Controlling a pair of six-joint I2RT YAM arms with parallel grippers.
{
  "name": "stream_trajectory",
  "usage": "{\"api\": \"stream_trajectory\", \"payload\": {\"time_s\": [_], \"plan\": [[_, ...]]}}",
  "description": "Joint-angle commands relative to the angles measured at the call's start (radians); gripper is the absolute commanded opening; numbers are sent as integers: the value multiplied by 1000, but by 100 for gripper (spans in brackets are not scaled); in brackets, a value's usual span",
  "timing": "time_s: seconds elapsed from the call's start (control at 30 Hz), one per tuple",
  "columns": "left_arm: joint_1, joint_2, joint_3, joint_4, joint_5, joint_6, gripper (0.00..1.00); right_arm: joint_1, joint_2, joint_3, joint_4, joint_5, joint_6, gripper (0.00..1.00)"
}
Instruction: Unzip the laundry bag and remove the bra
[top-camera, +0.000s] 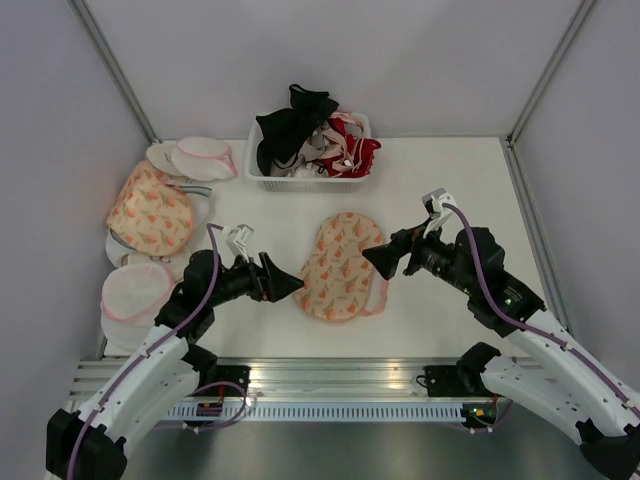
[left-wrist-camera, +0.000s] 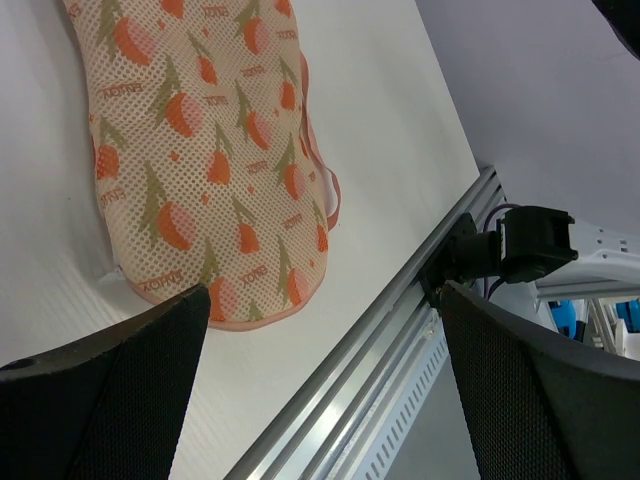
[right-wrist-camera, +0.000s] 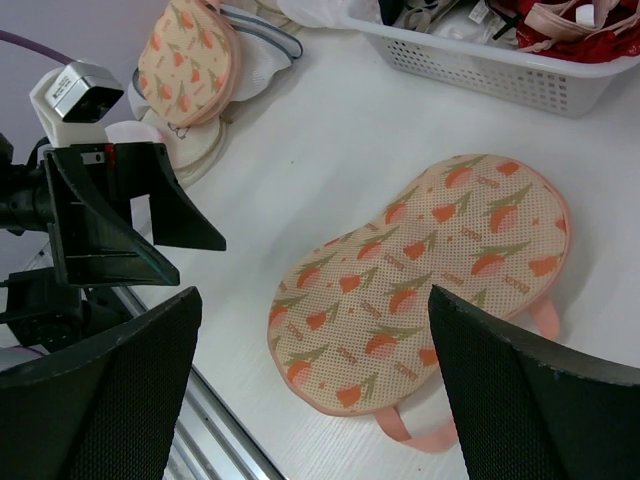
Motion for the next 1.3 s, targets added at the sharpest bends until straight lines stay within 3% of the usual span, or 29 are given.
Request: {"api": "stream_trajectory", "payload": {"time_s": [0.0, 0.33, 0.6, 0.7, 1.03, 1.13, 1.17, 1.23, 1.27], "plan": [[-3, 5, 35, 46, 35, 18, 100, 4, -10, -4, 43, -54, 0, 98], [-3, 58, 47, 31, -34, 111, 100, 5, 8, -34, 85, -115, -2, 98], [-3, 372, 153, 46, -284, 153, 100, 4, 48, -66, 100, -115, 23, 98], [-3, 469, 135, 150, -332, 157, 100, 5, 39, -93, 126, -126, 42, 98], [-3, 865, 154, 540, -13, 180, 99, 21, 57, -136, 162, -135, 66, 98], [-3, 958, 212, 558, 153, 191, 89, 24, 51, -142, 159, -120, 66, 98], [-3, 980, 228, 569, 250, 191, 68, 25, 53, -143, 159, -117, 66, 98], [-3, 1057, 257, 596, 353, 159, 41, 24, 53, -146, 157, -108, 64, 98], [-4, 1083, 262, 612, 437, 145, 20, 25, 54, -149, 157, -101, 66, 98]]}}
